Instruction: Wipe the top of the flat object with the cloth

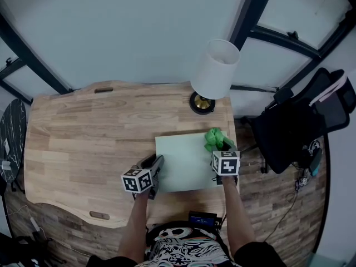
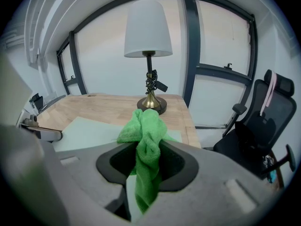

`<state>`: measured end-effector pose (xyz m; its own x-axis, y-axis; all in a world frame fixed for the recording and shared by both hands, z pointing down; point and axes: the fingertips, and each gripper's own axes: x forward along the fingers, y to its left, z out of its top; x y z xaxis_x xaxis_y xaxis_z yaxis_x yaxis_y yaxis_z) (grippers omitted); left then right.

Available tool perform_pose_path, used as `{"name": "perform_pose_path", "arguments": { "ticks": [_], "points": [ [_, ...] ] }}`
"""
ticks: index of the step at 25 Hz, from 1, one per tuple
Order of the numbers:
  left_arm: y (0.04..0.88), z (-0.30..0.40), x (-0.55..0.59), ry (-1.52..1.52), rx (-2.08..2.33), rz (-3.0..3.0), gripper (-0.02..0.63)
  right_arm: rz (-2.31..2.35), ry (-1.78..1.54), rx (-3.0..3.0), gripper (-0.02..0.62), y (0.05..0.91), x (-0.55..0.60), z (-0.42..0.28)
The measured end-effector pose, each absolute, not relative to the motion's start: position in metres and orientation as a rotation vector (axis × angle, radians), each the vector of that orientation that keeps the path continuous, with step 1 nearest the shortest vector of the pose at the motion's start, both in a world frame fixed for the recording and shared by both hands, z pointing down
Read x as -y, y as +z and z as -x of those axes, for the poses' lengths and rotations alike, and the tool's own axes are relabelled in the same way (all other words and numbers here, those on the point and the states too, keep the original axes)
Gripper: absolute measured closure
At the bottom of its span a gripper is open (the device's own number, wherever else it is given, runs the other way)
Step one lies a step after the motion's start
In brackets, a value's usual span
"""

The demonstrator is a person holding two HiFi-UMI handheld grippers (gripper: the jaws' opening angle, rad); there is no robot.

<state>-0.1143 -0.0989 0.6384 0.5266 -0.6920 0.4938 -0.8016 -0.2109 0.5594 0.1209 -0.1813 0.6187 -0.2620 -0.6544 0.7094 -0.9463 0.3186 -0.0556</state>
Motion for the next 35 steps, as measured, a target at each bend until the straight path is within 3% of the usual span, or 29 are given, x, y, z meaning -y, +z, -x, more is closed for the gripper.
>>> {"name": "perform_pose_path", "arguments": {
  "ticks": [35],
  "points": [
    [0.639,0.114,0.098,0.14,1.227,-1.938,0.463,-1.255,0.611,2.11,0.474,0.618,0.173,-0.058]
  ]
}}
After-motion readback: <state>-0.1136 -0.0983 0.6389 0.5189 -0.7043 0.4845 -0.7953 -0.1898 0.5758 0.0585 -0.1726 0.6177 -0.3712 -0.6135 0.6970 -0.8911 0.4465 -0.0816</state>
